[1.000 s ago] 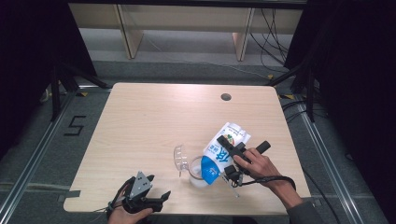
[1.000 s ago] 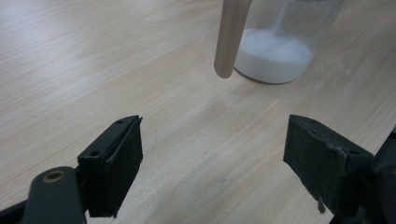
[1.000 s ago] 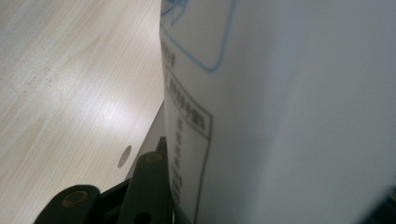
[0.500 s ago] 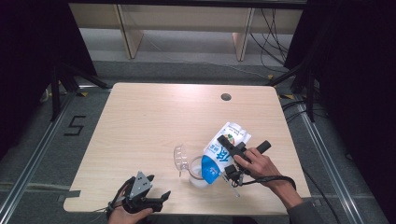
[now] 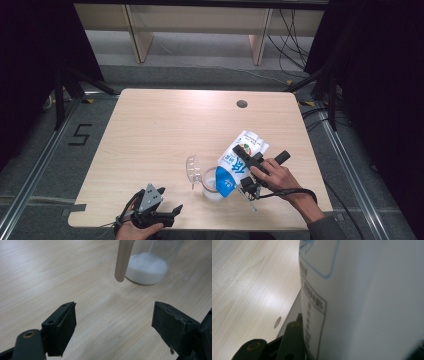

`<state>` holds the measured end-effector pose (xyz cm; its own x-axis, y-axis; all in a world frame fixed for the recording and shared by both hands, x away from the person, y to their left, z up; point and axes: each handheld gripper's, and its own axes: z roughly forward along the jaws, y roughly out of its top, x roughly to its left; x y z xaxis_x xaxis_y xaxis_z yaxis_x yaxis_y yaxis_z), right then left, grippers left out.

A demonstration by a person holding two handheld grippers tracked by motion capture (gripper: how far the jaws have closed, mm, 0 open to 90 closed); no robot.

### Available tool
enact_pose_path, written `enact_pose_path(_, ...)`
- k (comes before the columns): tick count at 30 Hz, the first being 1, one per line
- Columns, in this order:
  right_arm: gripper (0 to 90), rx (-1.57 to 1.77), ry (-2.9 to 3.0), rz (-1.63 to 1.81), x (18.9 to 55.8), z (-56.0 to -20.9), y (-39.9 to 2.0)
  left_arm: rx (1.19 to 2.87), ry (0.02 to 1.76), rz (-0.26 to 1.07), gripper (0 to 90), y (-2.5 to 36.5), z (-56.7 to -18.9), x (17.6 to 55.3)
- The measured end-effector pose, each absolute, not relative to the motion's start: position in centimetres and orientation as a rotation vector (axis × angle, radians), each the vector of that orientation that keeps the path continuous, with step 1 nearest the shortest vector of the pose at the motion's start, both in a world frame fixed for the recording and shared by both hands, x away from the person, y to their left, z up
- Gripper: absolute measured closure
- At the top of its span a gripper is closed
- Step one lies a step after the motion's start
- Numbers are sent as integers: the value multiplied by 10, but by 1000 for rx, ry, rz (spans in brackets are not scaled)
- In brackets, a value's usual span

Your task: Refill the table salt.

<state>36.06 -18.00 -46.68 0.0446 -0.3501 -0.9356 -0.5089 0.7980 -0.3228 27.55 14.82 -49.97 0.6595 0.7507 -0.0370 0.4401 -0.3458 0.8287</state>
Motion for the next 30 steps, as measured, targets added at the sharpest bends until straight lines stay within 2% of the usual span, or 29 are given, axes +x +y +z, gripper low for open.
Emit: enact_pose_path(30,694,-716,1562,118,360,-467,-180,1993,927,445,191,148,-500,275)
